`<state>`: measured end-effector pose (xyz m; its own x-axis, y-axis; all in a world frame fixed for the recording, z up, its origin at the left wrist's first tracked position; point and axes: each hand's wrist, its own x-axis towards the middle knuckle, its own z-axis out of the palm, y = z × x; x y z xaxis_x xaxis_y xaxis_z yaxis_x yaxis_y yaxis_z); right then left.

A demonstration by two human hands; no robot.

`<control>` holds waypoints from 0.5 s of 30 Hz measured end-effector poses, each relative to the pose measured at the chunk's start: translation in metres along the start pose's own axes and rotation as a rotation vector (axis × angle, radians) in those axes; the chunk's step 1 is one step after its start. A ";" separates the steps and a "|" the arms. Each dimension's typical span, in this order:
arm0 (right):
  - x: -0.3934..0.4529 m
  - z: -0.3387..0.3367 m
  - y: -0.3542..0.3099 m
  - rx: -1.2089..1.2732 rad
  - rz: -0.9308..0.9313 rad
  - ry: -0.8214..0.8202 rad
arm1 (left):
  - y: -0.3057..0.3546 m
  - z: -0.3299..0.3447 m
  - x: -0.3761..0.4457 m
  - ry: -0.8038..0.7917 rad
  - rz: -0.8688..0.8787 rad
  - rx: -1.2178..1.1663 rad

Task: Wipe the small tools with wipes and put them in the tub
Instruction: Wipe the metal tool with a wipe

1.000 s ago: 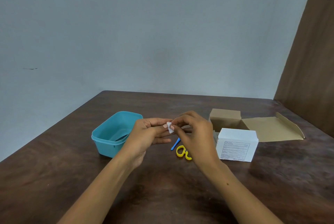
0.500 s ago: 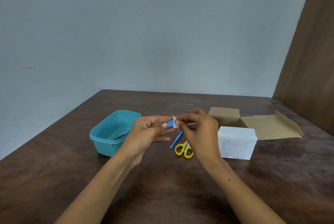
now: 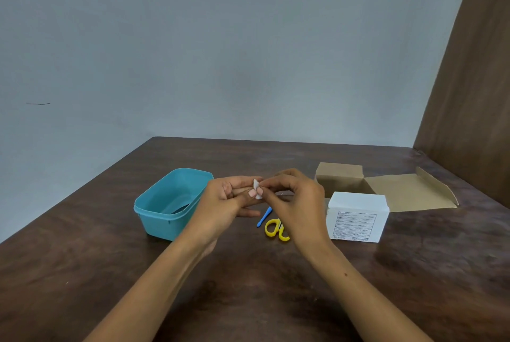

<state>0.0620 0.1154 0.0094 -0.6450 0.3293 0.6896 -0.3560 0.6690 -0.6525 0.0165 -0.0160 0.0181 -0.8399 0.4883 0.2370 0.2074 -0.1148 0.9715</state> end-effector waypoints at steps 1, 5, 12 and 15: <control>0.000 0.001 0.000 -0.011 -0.014 -0.008 | 0.000 0.000 0.000 0.007 0.000 -0.010; 0.004 -0.004 0.002 -0.033 0.009 0.037 | -0.001 0.000 -0.001 -0.010 0.000 -0.027; 0.003 0.000 0.003 -0.078 -0.093 -0.094 | -0.002 -0.001 0.000 0.035 0.010 0.033; 0.005 -0.003 0.006 -0.094 -0.089 -0.133 | 0.000 -0.001 0.000 0.052 0.059 0.122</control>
<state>0.0588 0.1230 0.0101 -0.6995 0.1795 0.6917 -0.3546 0.7532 -0.5541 0.0159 -0.0169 0.0179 -0.8487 0.4381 0.2964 0.3139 -0.0340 0.9489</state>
